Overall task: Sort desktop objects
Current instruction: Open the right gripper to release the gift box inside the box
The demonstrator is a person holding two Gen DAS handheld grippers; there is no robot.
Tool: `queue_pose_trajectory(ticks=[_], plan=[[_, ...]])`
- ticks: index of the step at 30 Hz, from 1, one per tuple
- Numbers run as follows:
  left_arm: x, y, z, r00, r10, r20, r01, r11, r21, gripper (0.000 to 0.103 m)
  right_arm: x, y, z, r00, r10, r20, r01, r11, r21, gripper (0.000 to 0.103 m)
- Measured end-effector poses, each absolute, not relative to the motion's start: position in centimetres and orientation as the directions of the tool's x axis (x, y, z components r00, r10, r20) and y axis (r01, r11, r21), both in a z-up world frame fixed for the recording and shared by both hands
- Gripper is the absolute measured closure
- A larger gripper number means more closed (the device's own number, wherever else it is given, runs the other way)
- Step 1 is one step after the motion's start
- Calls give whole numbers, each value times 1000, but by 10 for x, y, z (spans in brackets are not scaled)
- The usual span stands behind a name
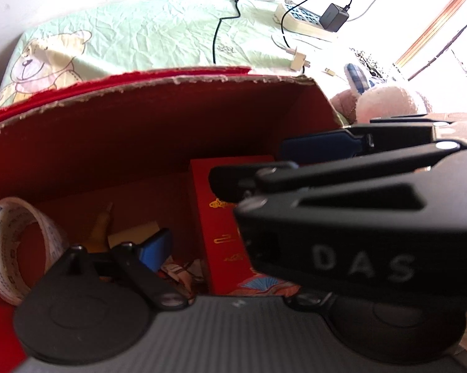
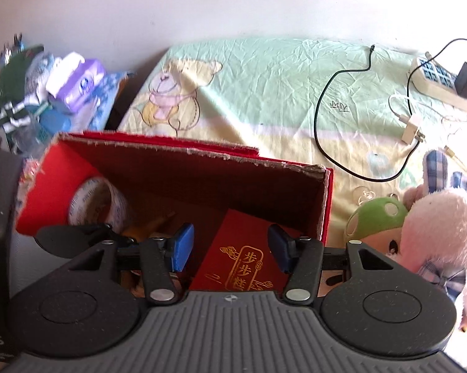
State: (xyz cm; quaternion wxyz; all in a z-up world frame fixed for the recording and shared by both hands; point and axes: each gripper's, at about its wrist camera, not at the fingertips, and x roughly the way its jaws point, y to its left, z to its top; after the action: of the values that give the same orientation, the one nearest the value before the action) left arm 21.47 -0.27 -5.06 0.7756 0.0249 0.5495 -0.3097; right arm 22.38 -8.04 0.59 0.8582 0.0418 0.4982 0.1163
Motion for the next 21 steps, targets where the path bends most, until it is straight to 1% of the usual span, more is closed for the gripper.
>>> queue_pose_trajectory(ticks=[5,14,17,21], plan=[[210,2,-46,233,-448,-863,520,807,-279,16,219,-79,9,505,246,-827,-141,969,202,47],[203,46,-30,355,-407,-842,506,841,-193,15,214,-60,7,550,297,-780,-153,955,255,47],[203,62,-29,409,-369,-835,473,868,-152,15,214,-50,0,558,291,-777,-158,957,245,47],[209,78,-35,444,-327,-835,413,901,-134,15,212,-42,-11,581,249,-775,-144,968,203,47]])
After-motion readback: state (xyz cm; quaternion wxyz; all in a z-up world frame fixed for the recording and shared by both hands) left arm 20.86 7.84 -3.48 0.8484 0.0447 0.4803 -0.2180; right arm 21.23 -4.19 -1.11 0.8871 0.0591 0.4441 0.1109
